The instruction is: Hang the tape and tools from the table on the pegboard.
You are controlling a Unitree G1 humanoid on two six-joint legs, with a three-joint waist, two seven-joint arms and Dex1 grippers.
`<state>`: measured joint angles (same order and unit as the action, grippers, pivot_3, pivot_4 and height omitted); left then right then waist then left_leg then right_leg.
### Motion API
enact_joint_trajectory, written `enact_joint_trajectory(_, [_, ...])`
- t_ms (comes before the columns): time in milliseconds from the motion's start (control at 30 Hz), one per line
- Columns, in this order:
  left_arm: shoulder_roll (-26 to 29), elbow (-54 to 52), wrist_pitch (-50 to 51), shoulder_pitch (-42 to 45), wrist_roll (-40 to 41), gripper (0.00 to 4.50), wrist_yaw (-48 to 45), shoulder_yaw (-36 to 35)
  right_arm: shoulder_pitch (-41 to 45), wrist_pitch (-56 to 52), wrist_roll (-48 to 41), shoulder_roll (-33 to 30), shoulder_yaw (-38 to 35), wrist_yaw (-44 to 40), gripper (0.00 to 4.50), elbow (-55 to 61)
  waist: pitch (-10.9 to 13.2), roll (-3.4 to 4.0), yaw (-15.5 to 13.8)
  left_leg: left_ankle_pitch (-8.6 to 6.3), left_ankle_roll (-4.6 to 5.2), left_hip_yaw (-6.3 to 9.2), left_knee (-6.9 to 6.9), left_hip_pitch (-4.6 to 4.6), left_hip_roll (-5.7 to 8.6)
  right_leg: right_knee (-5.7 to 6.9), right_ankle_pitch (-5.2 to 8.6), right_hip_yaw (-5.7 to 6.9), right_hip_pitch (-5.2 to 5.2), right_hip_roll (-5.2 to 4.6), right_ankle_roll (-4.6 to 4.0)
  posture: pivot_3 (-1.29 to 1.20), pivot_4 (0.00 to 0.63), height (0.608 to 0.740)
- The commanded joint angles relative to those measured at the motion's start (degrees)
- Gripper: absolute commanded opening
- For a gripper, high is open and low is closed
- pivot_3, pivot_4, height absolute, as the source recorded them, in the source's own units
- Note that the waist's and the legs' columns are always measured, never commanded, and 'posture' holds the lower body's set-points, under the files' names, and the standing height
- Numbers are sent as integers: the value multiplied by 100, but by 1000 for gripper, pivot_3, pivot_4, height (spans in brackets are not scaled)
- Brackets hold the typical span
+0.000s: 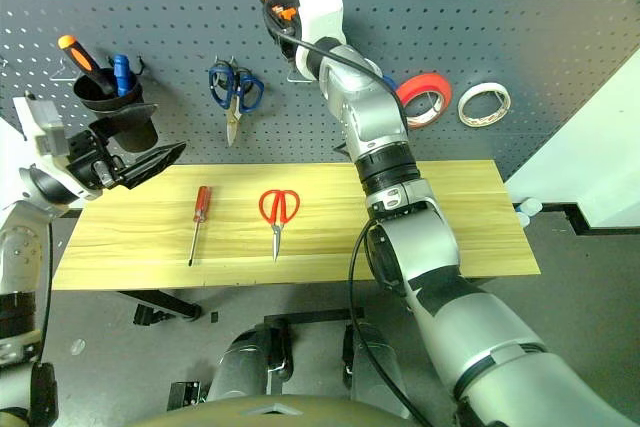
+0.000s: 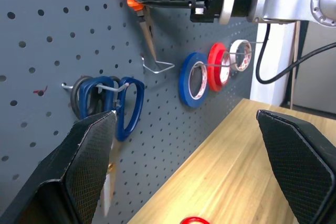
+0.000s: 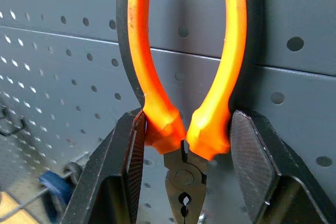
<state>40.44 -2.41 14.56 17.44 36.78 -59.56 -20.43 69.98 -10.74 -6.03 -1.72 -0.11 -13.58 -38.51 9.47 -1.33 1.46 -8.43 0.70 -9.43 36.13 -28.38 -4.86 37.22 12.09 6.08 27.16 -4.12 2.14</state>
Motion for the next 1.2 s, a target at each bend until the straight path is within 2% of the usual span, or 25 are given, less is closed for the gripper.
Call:
enact_joint_trajectory(33, [50, -182, -67, -20, -4, 4492, -7, -24, -9, 375, 269, -105, 138, 29, 2046, 137, 0, 0, -26, 0, 0, 0, 0, 0, 0, 0, 0, 0, 0, 0, 0, 73, 64, 730])
enact_joint_trajectory(533, [80, -89, -123, 14, -68, 4492, -33, 2, -487, -190, 365, -102, 177, 4, 2046, 561, -8, -1, -51, 1, 0, 2, 4, 3, 0, 4, 0, 0, -4, 1, 0, 60, 66, 730])
enact_joint_trajectory(767, [72, -56, -128, 29, -93, 4492, -44, 10, -356, -327, 241, -129, 11, 88, 4365, 468, -25, 0, -49, 1, 0, 2, 6, 5, 0, 7, 0, 0, -6, 0, 0, 59, 61, 730])
enact_joint_trajectory(1033, [91, -130, -77, -76, -79, 4492, -30, -21, -368, -656, -138, -343, -160, -227, 4439, 1253, -91, 0, -62, 1, -1, 4, 5, 22, 0, 9, 1, 0, -22, 0, -1, 67, 62, 730])
enact_joint_trajectory(1200, [116, -284, 59, -322, -76, 4492, 75, -50, -600, -1557, -761, -867, -272, -1090, 4439, 2275, -94, 0, -65, -1, 1, 6, 1, 35, 0, 4, 2, 0, -34, 0, -2, 77, 70, 730])
